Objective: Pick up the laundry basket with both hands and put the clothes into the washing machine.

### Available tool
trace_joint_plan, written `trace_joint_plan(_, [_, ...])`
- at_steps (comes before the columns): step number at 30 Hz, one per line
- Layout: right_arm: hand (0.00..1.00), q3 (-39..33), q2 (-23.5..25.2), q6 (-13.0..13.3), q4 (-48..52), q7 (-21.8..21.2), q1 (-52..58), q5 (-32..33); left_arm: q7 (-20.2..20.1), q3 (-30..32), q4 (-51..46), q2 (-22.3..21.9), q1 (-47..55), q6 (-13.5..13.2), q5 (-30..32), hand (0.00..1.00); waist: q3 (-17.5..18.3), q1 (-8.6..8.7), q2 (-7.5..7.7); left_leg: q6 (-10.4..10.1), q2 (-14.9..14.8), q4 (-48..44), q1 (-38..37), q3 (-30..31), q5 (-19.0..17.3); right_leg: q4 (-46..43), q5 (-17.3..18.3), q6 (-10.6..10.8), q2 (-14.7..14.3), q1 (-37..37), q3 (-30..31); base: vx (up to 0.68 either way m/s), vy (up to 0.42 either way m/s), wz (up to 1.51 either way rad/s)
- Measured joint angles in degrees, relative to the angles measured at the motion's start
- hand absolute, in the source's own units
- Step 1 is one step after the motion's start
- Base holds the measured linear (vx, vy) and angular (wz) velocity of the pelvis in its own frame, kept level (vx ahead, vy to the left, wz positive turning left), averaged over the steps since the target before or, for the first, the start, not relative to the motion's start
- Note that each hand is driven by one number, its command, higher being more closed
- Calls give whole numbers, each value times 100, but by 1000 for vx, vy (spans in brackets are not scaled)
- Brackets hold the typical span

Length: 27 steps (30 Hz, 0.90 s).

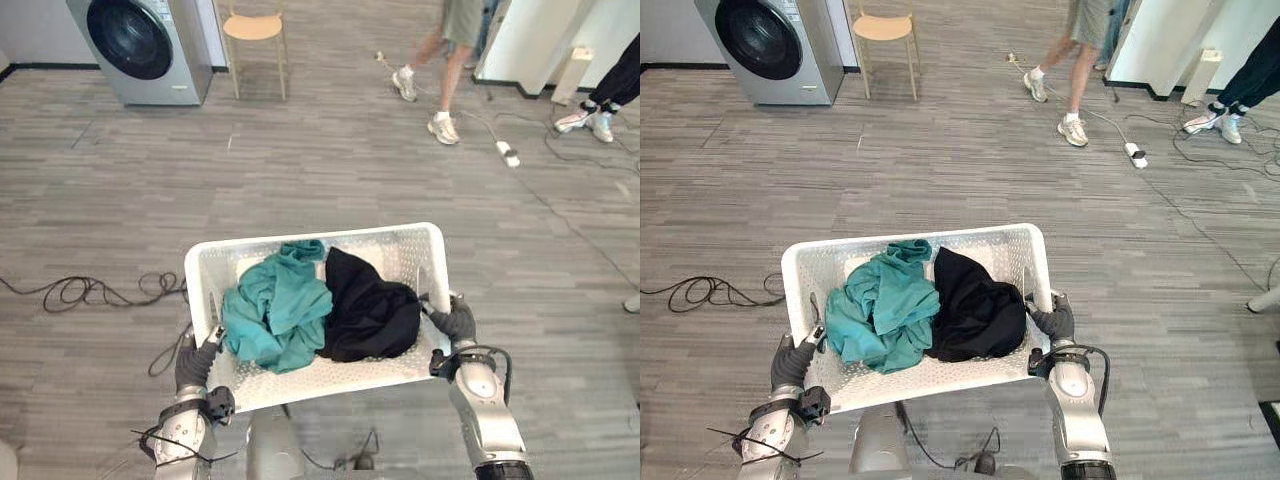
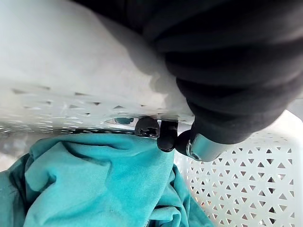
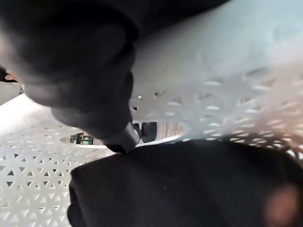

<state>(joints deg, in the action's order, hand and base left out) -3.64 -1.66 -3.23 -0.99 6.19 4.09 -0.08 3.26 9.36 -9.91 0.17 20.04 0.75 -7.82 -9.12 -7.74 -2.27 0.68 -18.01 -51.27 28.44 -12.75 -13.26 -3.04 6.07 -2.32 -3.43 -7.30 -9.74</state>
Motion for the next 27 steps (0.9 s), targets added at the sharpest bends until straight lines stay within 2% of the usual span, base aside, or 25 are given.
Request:
trace_joint_plan(1, [100, -6, 0, 4, 0, 0, -20, 2, 0, 4, 0, 0, -27, 0, 1, 100, -18, -14, 7, -22, 81, 317, 24, -1, 18, 35, 17, 13, 22, -61, -28, 545, 150, -4])
trace_joint_plan(2, [100, -21, 10, 43, 2, 4, -73, 23, 0, 20, -2, 25, -113, 0, 1, 100, -101, -91, 98, -251, 386, 1525, 39, 38, 211, 132, 184, 139, 170, -298, -103, 541, 209, -9])
trace_joint_plan(3, [100, -10, 15, 48, -20, 17, -158, 28, 1, 39, -4, 29, -153, -8, 1, 100, -156, -144, 163, -413, 625, 2541, 80, 201, 859, 194, 541, 363, 352, -652, -127, 659, 261, -8])
trace_joint_plan(4, [100, -4, 14, 51, -50, 29, -168, 28, 2, 46, -3, 41, -167, -7, 1, 100, -163, -185, 197, -385, 700, 2607, 38, 200, 1345, 225, 619, 432, 420, -773, -127, 578, 237, 4])
trace_joint_plan(5, [100, -10, 23, 64, -83, 52, -175, 29, 3, 45, 12, 65, -212, -7, 4, 100, -158, -188, 285, 11, 849, 2616, -37, 173, 1461, 223, 650, 469, 464, -833, -119, 488, 202, 38])
trace_joint_plan(6, [100, -16, 53, 68, -131, 137, -300, 39, 10, 76, 49, 93, -396, 3, 26, 100, -182, -157, 385, 282, 1000, 2365, 71, 187, 1233, 56, 609, 459, 623, -797, -163, 593, 283, 43])
trace_joint_plan(7, [100, 42, 62, 66, -242, 134, -472, 47, 48, 194, 46, 87, -445, 2, 28, 100, -185, -151, 389, 451, 996, 1844, 183, 202, 856, -278, 614, 491, 664, -751, -91, 584, 284, 36])
trace_joint_plan(9, [100, 69, 91, 64, -318, 132, -620, 48, 69, 271, 43, 100, -491, 2, 50, 100, -186, -263, 393, 603, 1012, 1385, 113, 147, 435, -930, 588, 571, 753, -707, -88, 545, 261, 14])
trace_joint_plan(10, [100, 80, 144, 67, -399, 129, -671, 46, 73, 312, -7, 121, -461, -16, 74, 100, -187, -295, 396, 662, 1035, 1189, -61, 124, 133, -1863, 452, 856, 863, -474, -26, 604, 306, 25])
trace_joint_plan(11, [100, 84, 212, 82, -527, 121, -749, 45, 77, 345, -73, 208, -426, -22, 104, 100, -191, -301, 403, 639, 1093, 1143, -342, 147, -232, -3152, 79, 1490, 1006, -20, 142, 480, 255, 24])
trace_joint_plan(12, [100, 85, 262, 105, -608, 121, -785, 45, 88, 351, -85, 252, -418, -27, 117, 100, -188, -299, 427, 643, 1119, 1068, -441, 137, -364, -3914, -157, 1814, 1086, 227, 249, 450, 202, 28])
trace_joint_plan(13, [100, 118, 342, 144, -797, 130, -864, 48, 122, 353, -85, 384, -391, -22, 122, 100, -191, -281, 430, 684, 1189, 960, -710, 174, -649, -5348, -357, 1806, 1184, 766, 313, 422, 133, 28])
trace_joint_plan(14, [100, 164, 419, 161, -899, 136, -828, 57, 180, 353, -92, 508, -309, -10, 124, 100, -197, -259, 424, 781, 1246, 1012, -1049, 199, -878, -6186, -342, 1782, 1163, 1185, 321, 516, 128, 25])
trace_joint_plan(16, [100, 237, 478, 166, -915, 137, -716, 54, 208, 352, -94, 590, -232, 12, 135, 100, -201, -249, 415, 775, 1360, 1337, -1511, 237, -957, -6443, -197, 1560, 1145, 1656, 186, 442, 86, 22])
trace_joint_plan(17, [100, 267, 473, 172, -882, 138, -640, 55, 213, 298, -112, 595, -231, 18, 175, 100, -191, -208, 424, 766, 1479, 1657, -1836, 363, -962, -6217, 133, 1218, 1139, 1999, -61, 450, 64, 57])
trace_joint_plan(18, [100, 212, 444, 172, -768, 140, -591, 58, 227, 198, -163, 624, -232, 17, 180, 100, -201, -89, 392, 761, 1584, 1916, -2093, 559, -965, -5784, 453, 927, 1136, 2375, -312, 446, 47, 73])
trace_joint_plan(19, [100, 182, 425, 172, -710, 139, -584, 58, 230, 159, -179, 632, -237, 15, 176, 100, -216, -14, 364, 743, 1632, 2037, -2201, 660, -972, -5435, 533, 856, 1134, 2550, -387, 462, 7, 102])
trace_joint_plan(20, [100, 134, 356, 175, -631, 139, -577, 59, 235, 76, -185, 628, -297, 7, 172, 100, -202, 126, 364, 668, 1655, 2212, -2430, 845, -968, -4355, 575, 835, 1101, 2737, -540, 390, -10, 88])
trace_joint_plan(21, [100, 94, 326, 176, -594, 143, -571, 67, 239, 13, -185, 630, -345, 5, 172, 100, -209, 135, 346, 584, 1693, 2348, -2613, 954, -1003, -3374, 488, 790, 1072, 2836, -608, 531, -19, 92])
trace_joint_plan(22, [100, 2, 334, 176, -535, 143, -563, 68, 240, -15, -180, 644, -405, 3, 171, 100, -156, 155, 432, 443, 1760, 2500, -2872, 1080, -1080, -2060, 136, 820, 1055, 2918, -649, 608, -40, 72])
trace_joint_plan(23, [100, -4, 339, 176, -530, 145, -562, 71, 251, 1, -163, 667, -445, 4, 174, 100, -101, 227, 521, 290, 1825, 2694, -3211, 1169, -1166, -1244, -224, 854, 1087, 2998, -733, 800, -100, 61])
trace_joint_plan(25, [100, -1, 352, 175, -527, 150, -533, 70, 252, 8, -125, 667, -464, 5, 191, 100, -52, 245, 508, 114, 1781, 2955, -3786, 1225, -1261, -1068, -413, 655, 969, 3070, -799, 757, -148, 42])
trace_joint_plan(26, [100, -3, 358, 175, -509, 150, -467, 70, 245, -9, -125, 669, -459, 5, 213, 100, 28, 267, 484, -16, 1717, 2882, -3987, 1269, -1330, -1068, -538, 454, 847, 3064, -867, 809, -197, 70])
trace_joint_plan(27, [100, 11, 344, 175, -406, 148, -308, 70, 209, -51, -92, 630, -426, 4, 285, 100, 246, 391, 381, -170, 1513, 1844, -3908, 1269, -1404, -1282, -1284, -319, 551, 2915, -793, 961, -214, 67])
